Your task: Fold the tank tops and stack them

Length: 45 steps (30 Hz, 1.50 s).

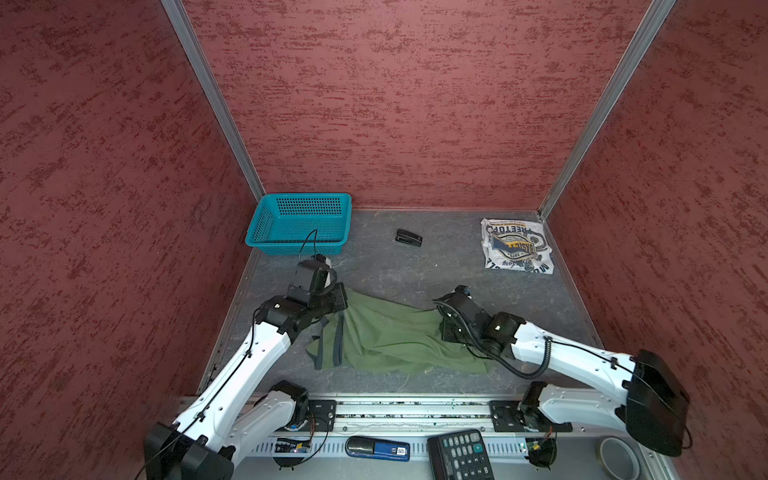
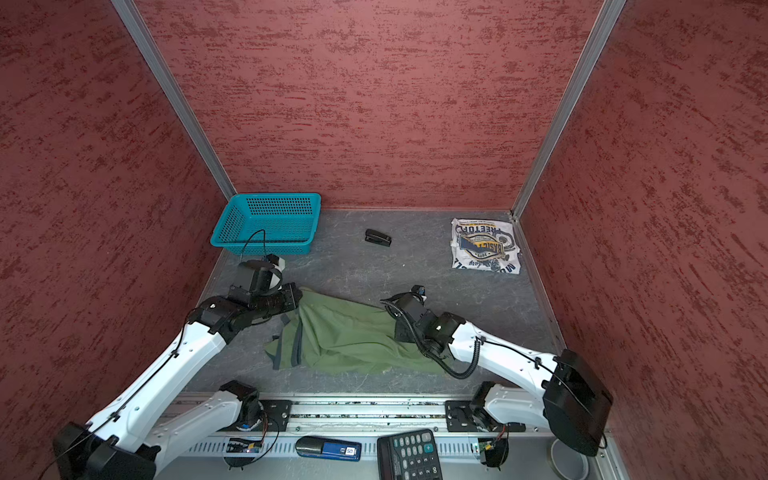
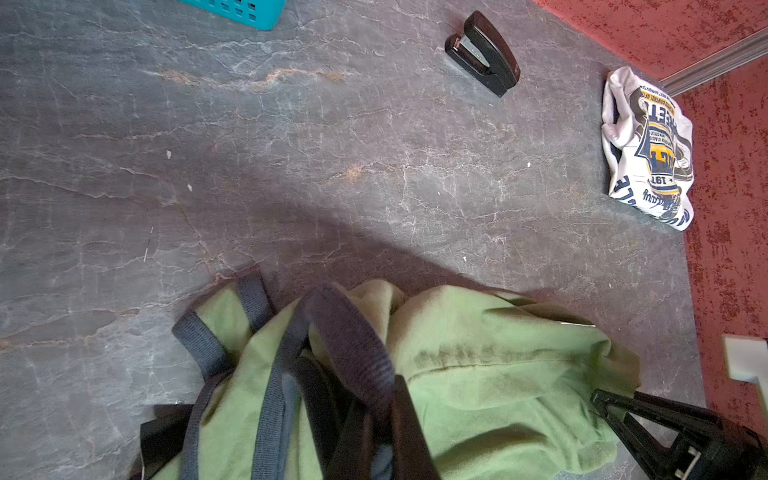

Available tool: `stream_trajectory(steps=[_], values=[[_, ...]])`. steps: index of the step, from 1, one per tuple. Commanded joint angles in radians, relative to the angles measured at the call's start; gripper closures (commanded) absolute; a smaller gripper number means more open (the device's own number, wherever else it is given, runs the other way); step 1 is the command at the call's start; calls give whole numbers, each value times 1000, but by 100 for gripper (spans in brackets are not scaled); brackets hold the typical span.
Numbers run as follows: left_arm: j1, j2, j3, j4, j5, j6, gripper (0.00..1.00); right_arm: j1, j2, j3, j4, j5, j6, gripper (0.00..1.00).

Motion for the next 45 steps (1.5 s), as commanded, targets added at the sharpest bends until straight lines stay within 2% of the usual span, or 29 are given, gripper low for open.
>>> stream_trajectory(steps=[1,4,7,14,18,22,31,39,42,45], values=[[7,-21,-13,17,-9,-7,100,4,14,36,-3,91,7,75],[8,-37,-13,14,-14,-9,100,3,16,59,-11,114,-7,90],[10,-65,-7,1,-27,-11,100,3,-31,82,-38,131,-29,99],[40,-197,80,-43,-41,-12,100,-12,-334,164,-125,197,-169,100],[51,-279,195,-71,-39,25,100,-16,-501,251,-148,240,-269,100],[52,-323,327,-94,-17,67,100,-16,-592,359,-152,241,-354,100],[52,-361,545,-105,90,143,100,-16,-620,627,-132,163,-490,100],[52,-369,652,-96,232,164,100,-16,-564,741,-111,68,-511,100],[52,-369,660,-76,260,159,100,-16,-554,768,-130,114,-506,100],[51,-343,622,-63,222,158,100,-15,-542,771,-174,275,-501,100]])
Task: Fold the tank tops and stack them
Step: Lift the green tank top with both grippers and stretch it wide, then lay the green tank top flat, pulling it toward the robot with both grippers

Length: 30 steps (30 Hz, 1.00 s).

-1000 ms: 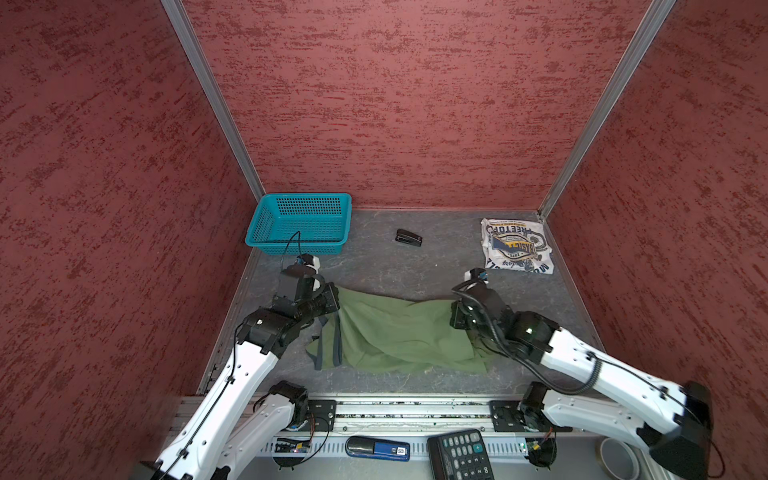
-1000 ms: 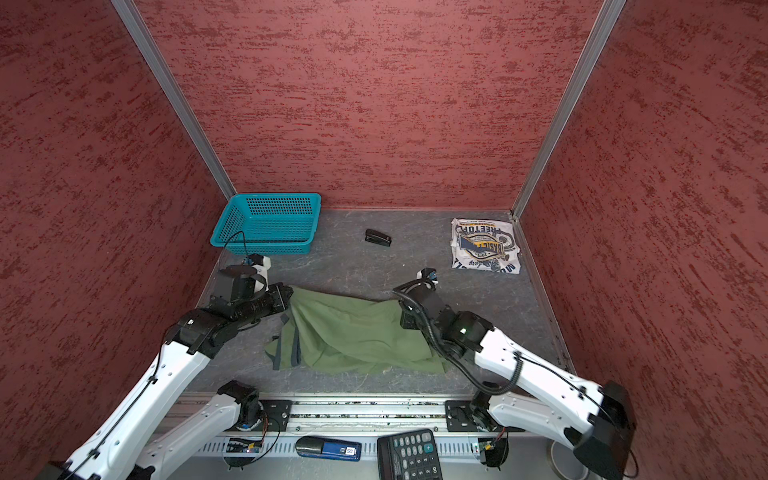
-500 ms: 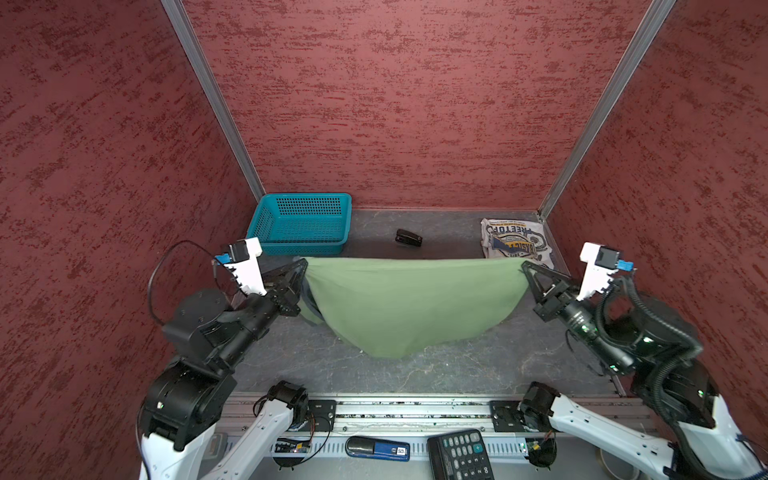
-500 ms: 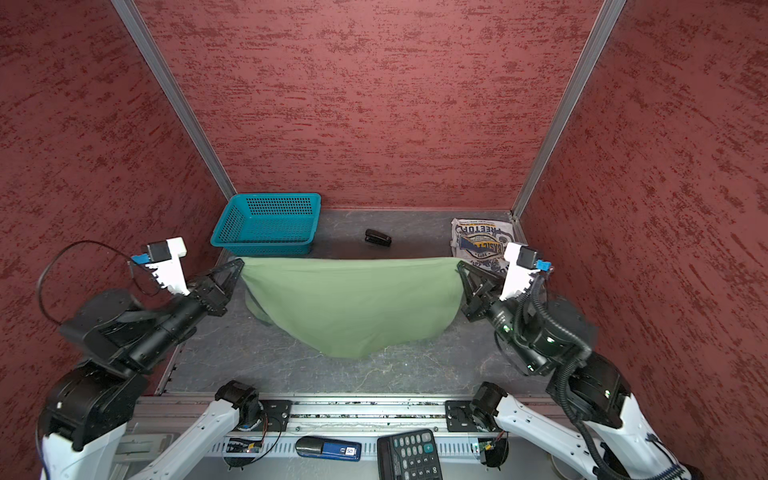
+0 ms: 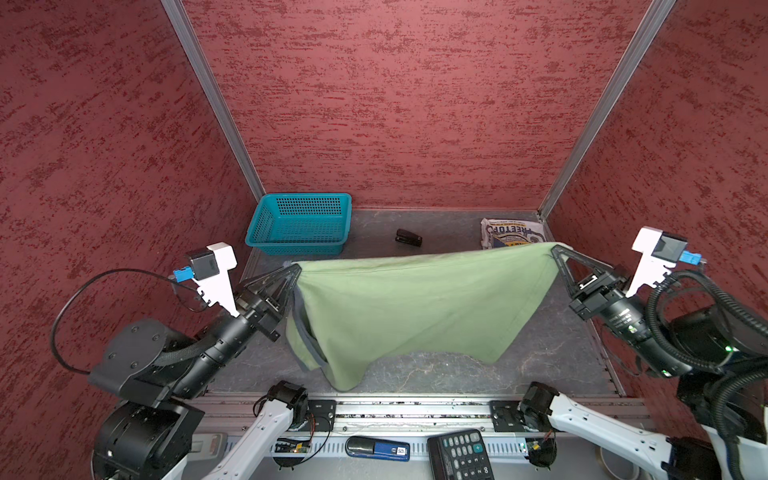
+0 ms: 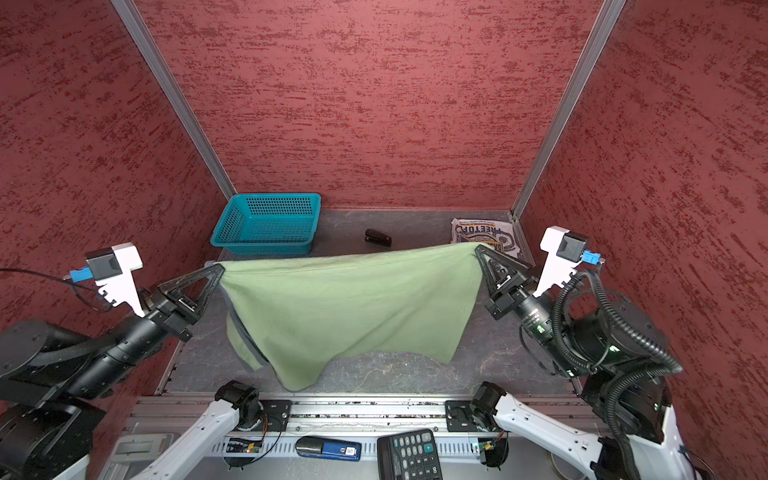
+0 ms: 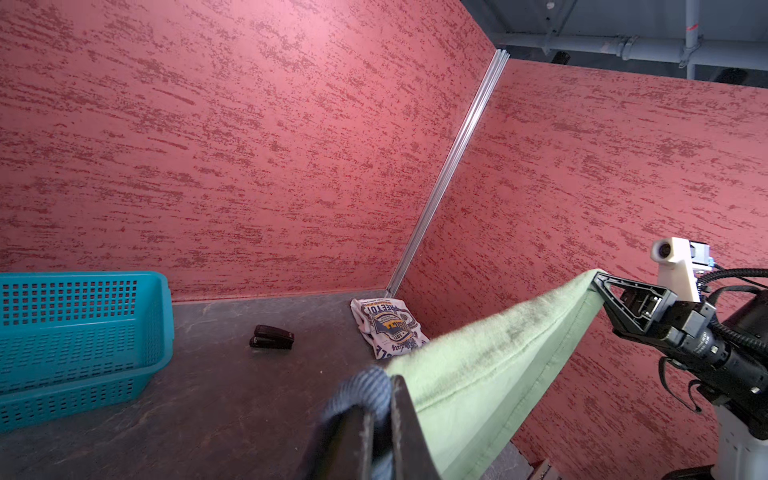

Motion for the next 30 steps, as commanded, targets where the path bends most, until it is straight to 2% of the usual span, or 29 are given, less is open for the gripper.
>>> stream_trajectory(steps=[1,6,9,10,14,16,18,20,23,25,27,30], values=[[7,31,-43,36,-15,16,100,-5,21,17,-54,205,-7,100],[6,195,-173,61,-90,-14,100,-5,119,-91,-71,424,-29,100],[6,336,-243,109,-94,-42,100,-40,187,-176,-36,464,-33,100],[5,379,-261,132,-101,-56,100,-77,205,-198,-25,438,-29,100],[4,586,-326,263,-76,-102,100,-366,272,-329,72,167,-5,100],[-1,701,-327,322,-44,-115,99,-471,324,-392,134,64,-3,100],[-9,831,-298,350,-10,-126,89,-562,394,-439,194,-31,6,100],[-20,949,-235,312,-4,-120,72,-628,459,-472,248,-111,22,100],[-29,1062,-139,172,-104,-105,48,-699,549,-491,296,-175,41,100],[-31,1062,-134,102,-202,-98,36,-727,593,-489,310,-201,51,100],[-45,1024,-159,42,-299,-85,30,-745,620,-487,319,-224,58,100],[-91,958,-226,-44,-405,-74,30,-758,642,-488,328,-243,59,100]])
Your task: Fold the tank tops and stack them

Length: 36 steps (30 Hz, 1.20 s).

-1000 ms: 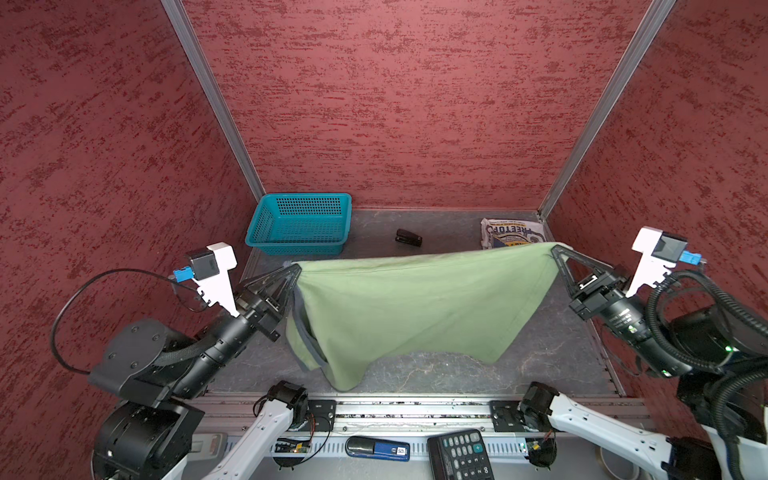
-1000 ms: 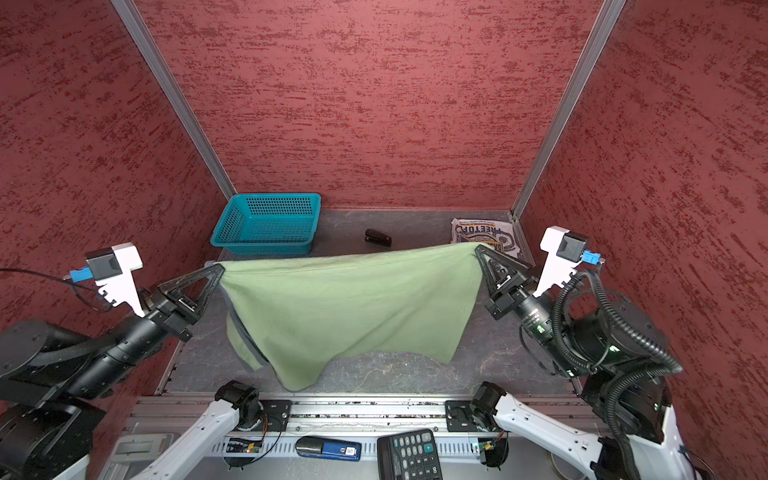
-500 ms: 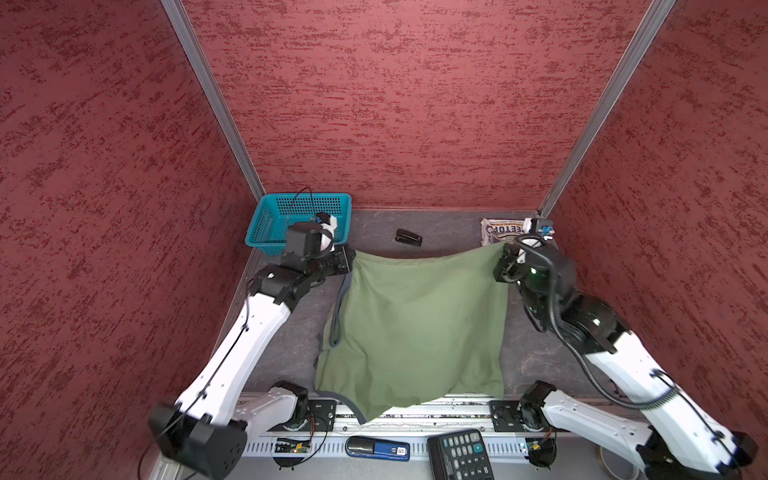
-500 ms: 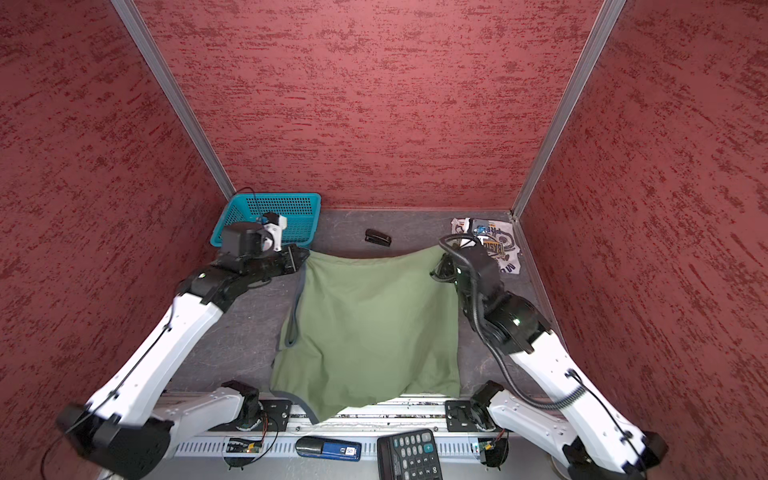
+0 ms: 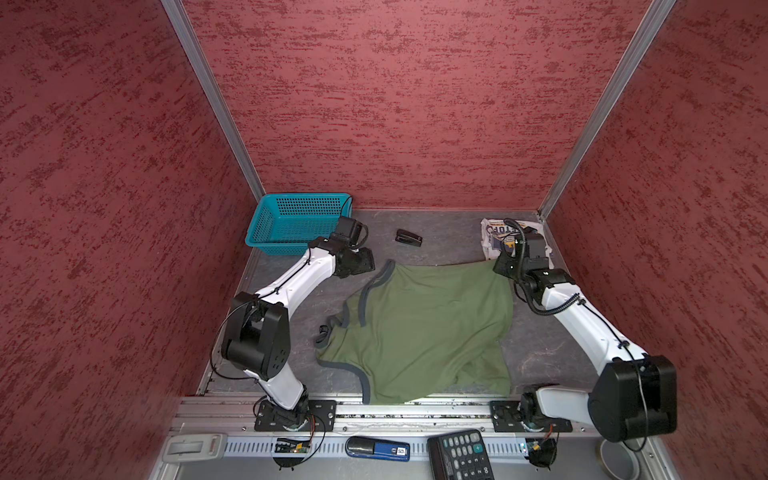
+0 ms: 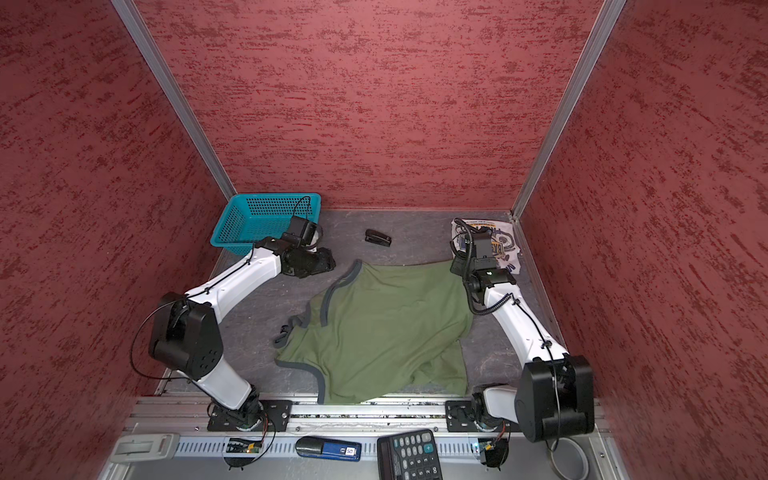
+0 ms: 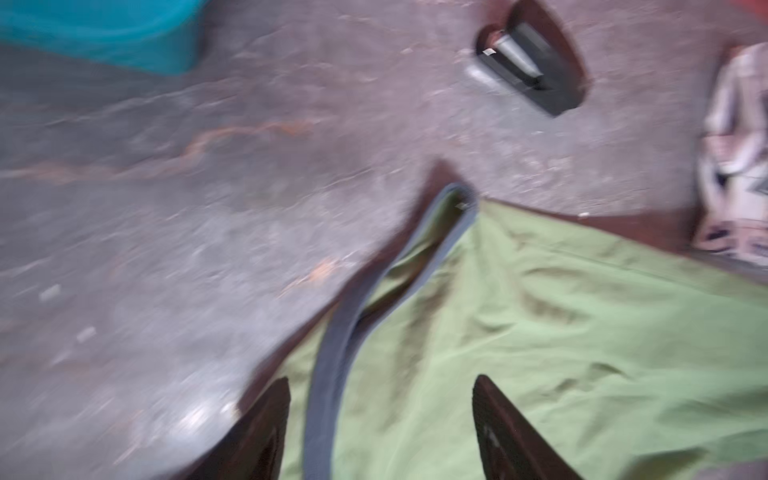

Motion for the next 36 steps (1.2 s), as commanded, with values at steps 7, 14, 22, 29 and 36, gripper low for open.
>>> stream_trajectory(steps=[7,14,22,29,36], values=[[-272,-125,-202,-263,-259,14,30,-50,17,-14,86,-96,8,100],[-440,39,-154,-396,-425,-17,28,-73,16,-20,96,-139,14,100],[-440,172,-112,-407,-486,-21,41,-97,-10,-38,97,-163,14,100],[-371,155,-82,-389,-561,-48,73,-104,-5,-39,103,-177,17,100],[-149,38,-32,-258,-482,36,92,-105,9,-36,103,-185,19,100]])
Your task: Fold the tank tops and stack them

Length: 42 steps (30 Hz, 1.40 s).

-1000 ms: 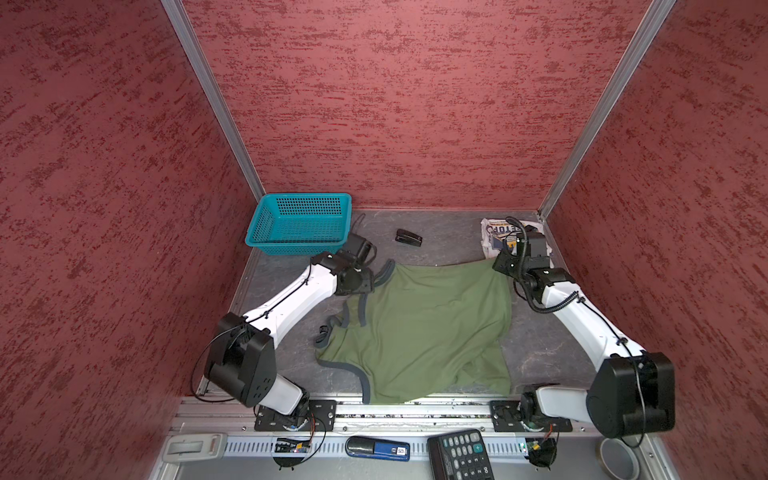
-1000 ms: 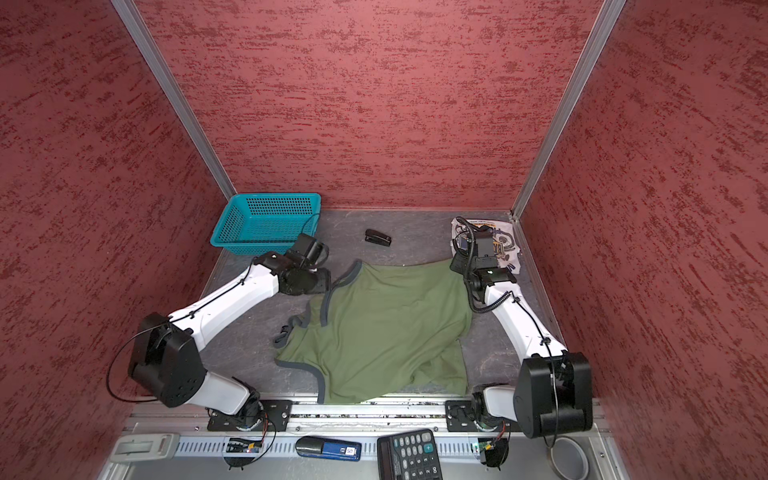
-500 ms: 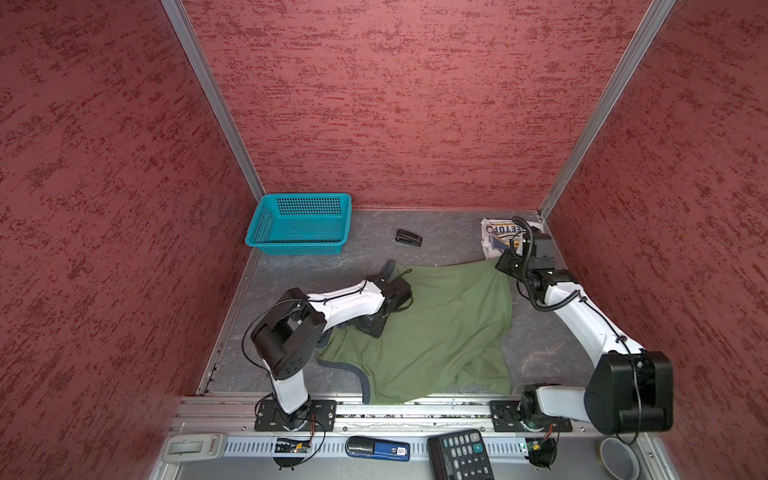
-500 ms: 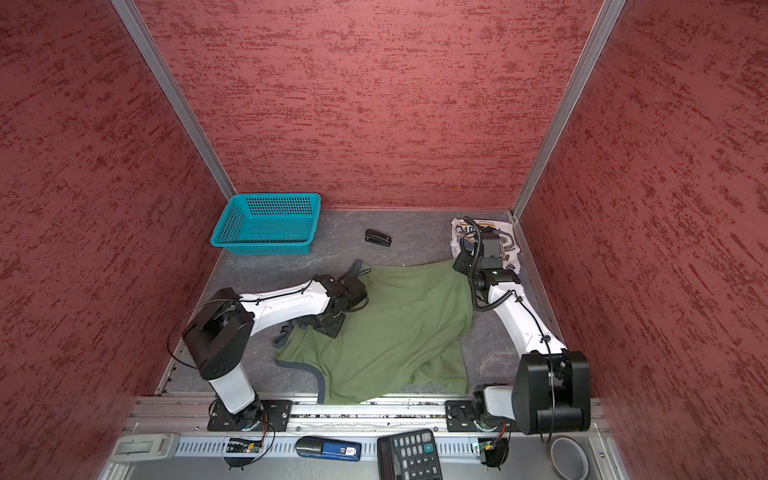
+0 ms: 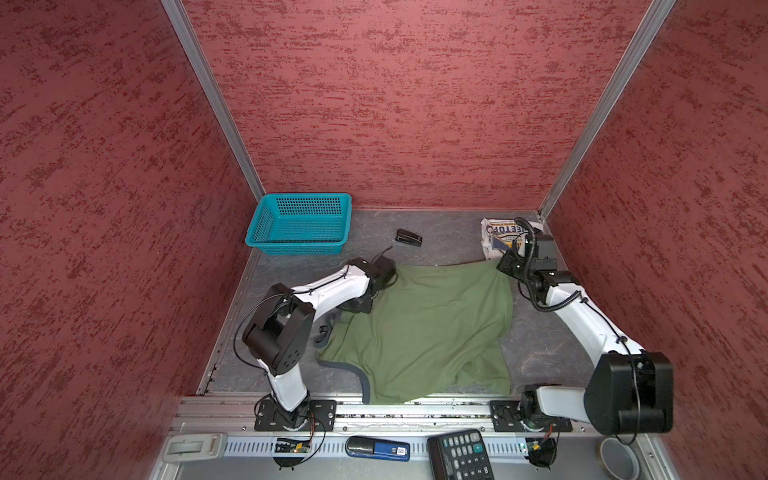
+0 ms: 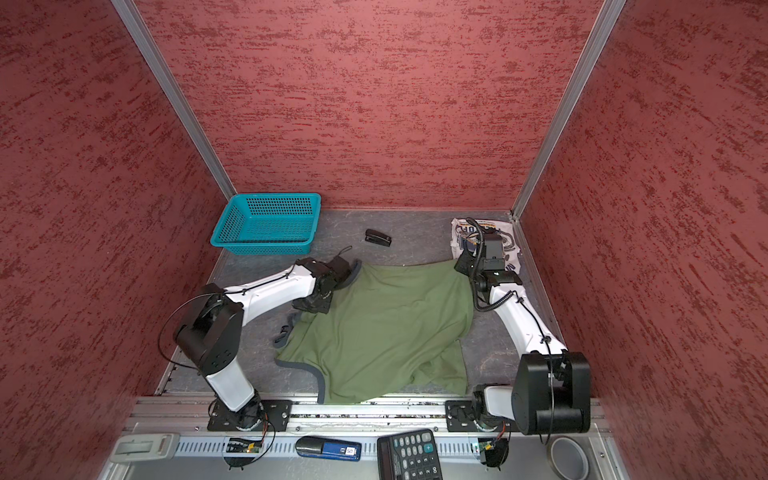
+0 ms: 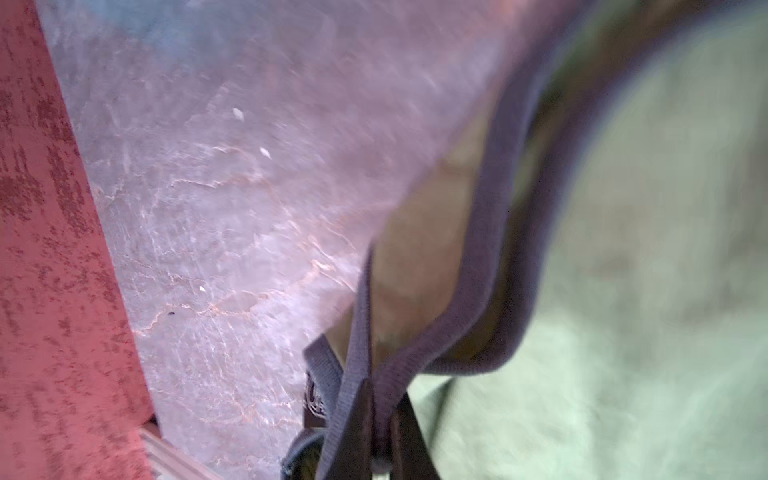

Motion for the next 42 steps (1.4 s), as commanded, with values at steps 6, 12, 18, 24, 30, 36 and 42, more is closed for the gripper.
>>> stream_trajectory(steps=[6,12,18,24,30,36,42], values=[[296,-33,142,149,122,72,95,-10,9,7,23,-16,10,100],[423,62,201,122,169,25,77,-10,33,20,13,4,12,100],[479,-16,154,150,145,-18,55,-25,114,79,32,18,25,100],[438,-200,26,227,263,6,45,-49,226,145,40,30,46,100],[275,-86,22,249,323,79,43,-59,290,173,44,18,62,100],[158,117,182,320,370,147,43,-67,313,174,50,12,62,100],[149,314,355,398,505,179,45,-68,311,162,58,-2,63,100]])
